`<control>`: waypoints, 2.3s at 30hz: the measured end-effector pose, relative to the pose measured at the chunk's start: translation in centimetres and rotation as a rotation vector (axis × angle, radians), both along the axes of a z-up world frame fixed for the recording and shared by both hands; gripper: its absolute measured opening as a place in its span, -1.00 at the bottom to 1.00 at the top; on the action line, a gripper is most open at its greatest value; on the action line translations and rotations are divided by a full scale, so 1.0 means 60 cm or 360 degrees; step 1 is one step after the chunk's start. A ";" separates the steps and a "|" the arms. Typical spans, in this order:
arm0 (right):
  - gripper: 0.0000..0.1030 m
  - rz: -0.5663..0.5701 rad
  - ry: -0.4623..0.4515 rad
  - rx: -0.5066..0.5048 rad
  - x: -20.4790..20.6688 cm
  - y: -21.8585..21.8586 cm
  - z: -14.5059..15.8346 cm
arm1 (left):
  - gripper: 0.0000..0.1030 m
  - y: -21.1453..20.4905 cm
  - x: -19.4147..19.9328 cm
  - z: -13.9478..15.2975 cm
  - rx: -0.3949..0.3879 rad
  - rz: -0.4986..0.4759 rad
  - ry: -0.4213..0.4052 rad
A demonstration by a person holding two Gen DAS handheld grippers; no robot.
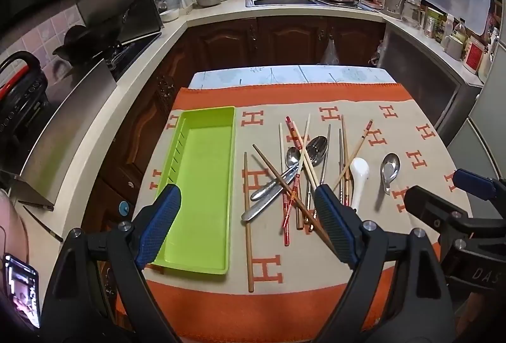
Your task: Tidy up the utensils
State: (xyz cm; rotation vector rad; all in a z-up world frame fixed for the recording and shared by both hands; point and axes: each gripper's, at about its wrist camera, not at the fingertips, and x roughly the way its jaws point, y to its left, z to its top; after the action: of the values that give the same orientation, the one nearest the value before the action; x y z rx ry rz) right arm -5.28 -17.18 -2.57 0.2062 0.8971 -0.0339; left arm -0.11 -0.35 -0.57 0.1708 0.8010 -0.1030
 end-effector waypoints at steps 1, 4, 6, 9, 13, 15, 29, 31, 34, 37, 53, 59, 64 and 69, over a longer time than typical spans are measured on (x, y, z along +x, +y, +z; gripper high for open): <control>0.80 -0.0003 0.0009 -0.0008 0.003 0.003 0.001 | 0.65 -0.001 -0.001 0.001 -0.0007 -0.0002 0.0006; 0.79 0.0007 0.0001 -0.0022 0.003 0.006 0.001 | 0.65 -0.002 0.008 -0.010 -0.0040 -0.0009 0.0036; 0.79 0.0008 -0.0007 -0.0028 0.003 0.007 0.002 | 0.65 -0.002 0.009 -0.011 -0.0053 -0.0017 0.0036; 0.80 0.0001 -0.0023 -0.0032 0.001 0.007 0.006 | 0.65 0.000 0.007 -0.011 -0.0067 -0.0024 0.0032; 0.79 -0.0001 -0.0039 -0.0038 -0.002 0.008 0.009 | 0.65 0.004 0.007 -0.011 -0.0090 -0.0026 0.0033; 0.79 -0.0002 -0.0046 -0.0038 -0.003 0.008 0.010 | 0.65 0.006 0.008 -0.012 -0.0102 -0.0024 0.0040; 0.79 0.0002 -0.0060 -0.0037 -0.005 0.010 0.015 | 0.65 0.002 0.012 -0.024 -0.0097 -0.0035 0.0093; 0.79 0.0003 -0.0059 -0.0039 -0.004 0.010 0.015 | 0.65 0.002 0.013 -0.025 -0.0092 -0.0032 0.0098; 0.79 0.0003 -0.0059 -0.0042 -0.005 0.010 0.015 | 0.65 0.001 0.014 -0.027 -0.0089 -0.0029 0.0103; 0.79 0.0002 -0.0061 -0.0042 -0.004 0.010 0.015 | 0.65 0.000 0.014 -0.028 -0.0091 -0.0030 0.0111; 0.79 0.0002 -0.0061 -0.0041 -0.005 0.011 0.017 | 0.65 -0.005 0.014 -0.033 -0.0084 -0.0039 0.0126; 0.79 0.0008 -0.0070 -0.0068 -0.008 0.014 0.019 | 0.65 -0.006 0.014 -0.033 -0.0083 -0.0036 0.0126; 0.79 0.0010 -0.0075 -0.0081 -0.009 0.015 0.021 | 0.65 -0.006 0.014 -0.033 -0.0083 -0.0037 0.0127; 0.79 0.0013 -0.0084 -0.0082 -0.010 0.016 0.024 | 0.65 -0.007 0.014 -0.033 -0.0082 -0.0039 0.0123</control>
State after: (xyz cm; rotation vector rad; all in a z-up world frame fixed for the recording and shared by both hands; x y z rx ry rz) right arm -5.86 -16.21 -1.12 0.1547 0.8438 -0.0436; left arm 0.72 -0.78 -2.56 0.1286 0.8725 -0.1539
